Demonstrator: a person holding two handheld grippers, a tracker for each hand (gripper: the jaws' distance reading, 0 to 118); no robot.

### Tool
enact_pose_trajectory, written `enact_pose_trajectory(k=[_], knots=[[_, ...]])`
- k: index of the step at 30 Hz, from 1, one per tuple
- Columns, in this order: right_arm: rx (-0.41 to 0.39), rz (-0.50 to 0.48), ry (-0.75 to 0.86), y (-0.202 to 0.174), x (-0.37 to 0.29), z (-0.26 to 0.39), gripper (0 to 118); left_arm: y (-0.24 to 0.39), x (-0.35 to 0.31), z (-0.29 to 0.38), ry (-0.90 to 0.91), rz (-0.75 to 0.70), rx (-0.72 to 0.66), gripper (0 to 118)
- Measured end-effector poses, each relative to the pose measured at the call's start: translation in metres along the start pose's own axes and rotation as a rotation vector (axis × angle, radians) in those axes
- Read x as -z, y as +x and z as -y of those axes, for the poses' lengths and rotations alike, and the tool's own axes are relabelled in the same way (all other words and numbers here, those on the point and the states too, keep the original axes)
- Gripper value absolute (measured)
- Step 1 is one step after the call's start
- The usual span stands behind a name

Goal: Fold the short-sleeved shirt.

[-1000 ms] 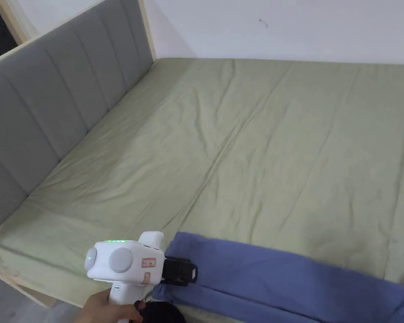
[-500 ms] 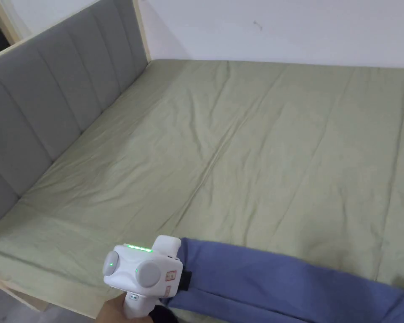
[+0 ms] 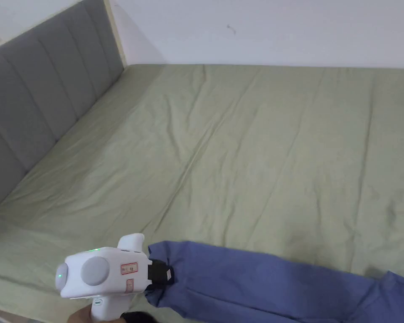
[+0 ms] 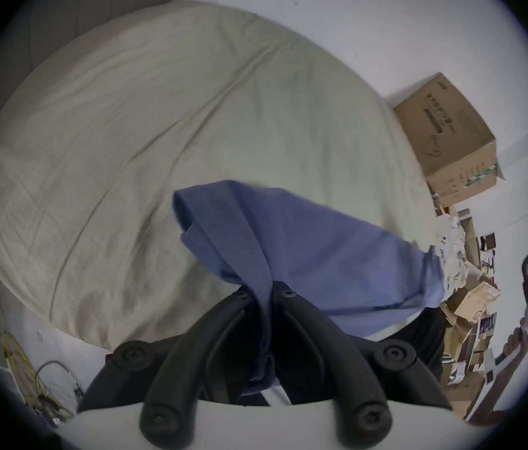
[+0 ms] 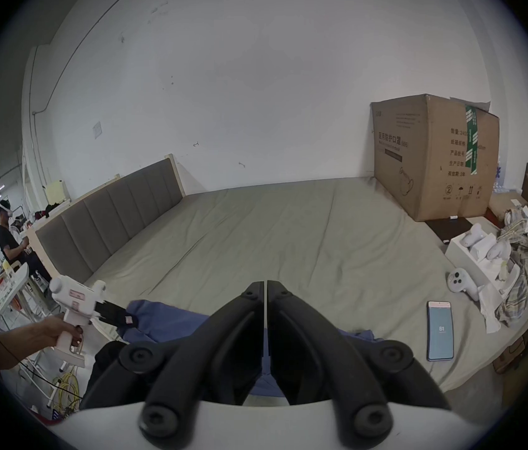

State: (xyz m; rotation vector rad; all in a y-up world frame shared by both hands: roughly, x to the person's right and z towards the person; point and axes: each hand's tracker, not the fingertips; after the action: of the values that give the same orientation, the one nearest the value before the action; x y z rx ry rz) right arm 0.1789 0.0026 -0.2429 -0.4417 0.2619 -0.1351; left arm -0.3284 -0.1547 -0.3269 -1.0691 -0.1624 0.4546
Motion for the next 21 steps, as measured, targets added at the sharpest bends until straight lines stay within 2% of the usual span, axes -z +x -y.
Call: enact_pose_trajectory(k=[3,6,11,14,15,17,18,19,21], knots=[[0.016,-0.001,-0.003,0.008,-0.003,0.001,2,0.047,-0.016,-0.004,0.042,0.072,0.084,9],[0.031,-0.002,-0.012,0.012,-0.001,0.003,2,0.097,-0.004,-0.005,0.028,0.082,0.196,9],[0.047,0.002,-0.020,0.014,-0.004,0.007,2,0.152,0.063,0.016,-0.056,0.128,0.265,9],[0.053,0.005,-0.020,0.018,-0.005,0.007,2,0.162,0.109,0.032,-0.124,0.048,0.308,11],[0.057,0.007,-0.021,0.019,-0.006,0.007,2,0.161,0.117,0.037,-0.129,0.034,0.307,19],[0.065,0.009,-0.016,0.021,-0.008,0.006,2,0.158,0.115,0.040,-0.132,0.067,0.244,62],[0.068,0.011,-0.014,0.023,-0.010,0.006,2,0.156,0.101,0.040,-0.102,0.166,0.199,79],[0.070,0.013,-0.012,0.025,-0.011,0.006,2,0.156,0.087,0.038,-0.069,0.204,0.179,88],[0.076,0.013,-0.014,0.028,-0.011,0.006,2,0.151,0.060,0.029,0.020,0.218,0.216,88]])
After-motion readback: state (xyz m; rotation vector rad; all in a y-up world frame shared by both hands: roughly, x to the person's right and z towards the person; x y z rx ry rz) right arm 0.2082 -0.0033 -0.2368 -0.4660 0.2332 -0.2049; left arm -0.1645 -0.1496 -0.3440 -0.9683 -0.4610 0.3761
